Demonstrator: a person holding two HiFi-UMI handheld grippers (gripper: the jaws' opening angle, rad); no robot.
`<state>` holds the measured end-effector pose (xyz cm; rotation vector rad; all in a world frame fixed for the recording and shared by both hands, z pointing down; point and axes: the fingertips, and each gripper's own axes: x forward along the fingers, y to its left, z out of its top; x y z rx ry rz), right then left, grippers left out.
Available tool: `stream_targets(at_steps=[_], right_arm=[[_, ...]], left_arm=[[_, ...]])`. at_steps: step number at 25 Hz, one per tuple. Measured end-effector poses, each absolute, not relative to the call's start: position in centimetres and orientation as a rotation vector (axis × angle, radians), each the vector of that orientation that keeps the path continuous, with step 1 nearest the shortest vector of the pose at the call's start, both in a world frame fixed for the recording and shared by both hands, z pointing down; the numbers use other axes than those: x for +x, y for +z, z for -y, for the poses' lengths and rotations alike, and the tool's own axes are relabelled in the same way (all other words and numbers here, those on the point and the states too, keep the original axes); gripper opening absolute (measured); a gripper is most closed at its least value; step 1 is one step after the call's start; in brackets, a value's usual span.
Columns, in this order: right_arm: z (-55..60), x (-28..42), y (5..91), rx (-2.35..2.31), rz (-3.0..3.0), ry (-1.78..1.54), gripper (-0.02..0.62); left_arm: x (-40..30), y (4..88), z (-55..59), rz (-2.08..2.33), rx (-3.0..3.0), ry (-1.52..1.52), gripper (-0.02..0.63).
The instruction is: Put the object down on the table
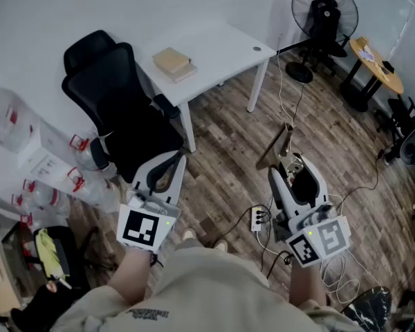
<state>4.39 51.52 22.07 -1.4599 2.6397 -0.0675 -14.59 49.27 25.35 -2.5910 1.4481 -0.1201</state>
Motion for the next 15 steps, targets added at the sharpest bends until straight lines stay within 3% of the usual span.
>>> stream_targets(at_steps=[15], right_arm=[[-51.7,6.2,22.5,-1.470,-2.646,-0.068,0.242]], left_arm=[[-12.4,26.2,-49.2,-1.419,-2.643,-0.117,0.020]])
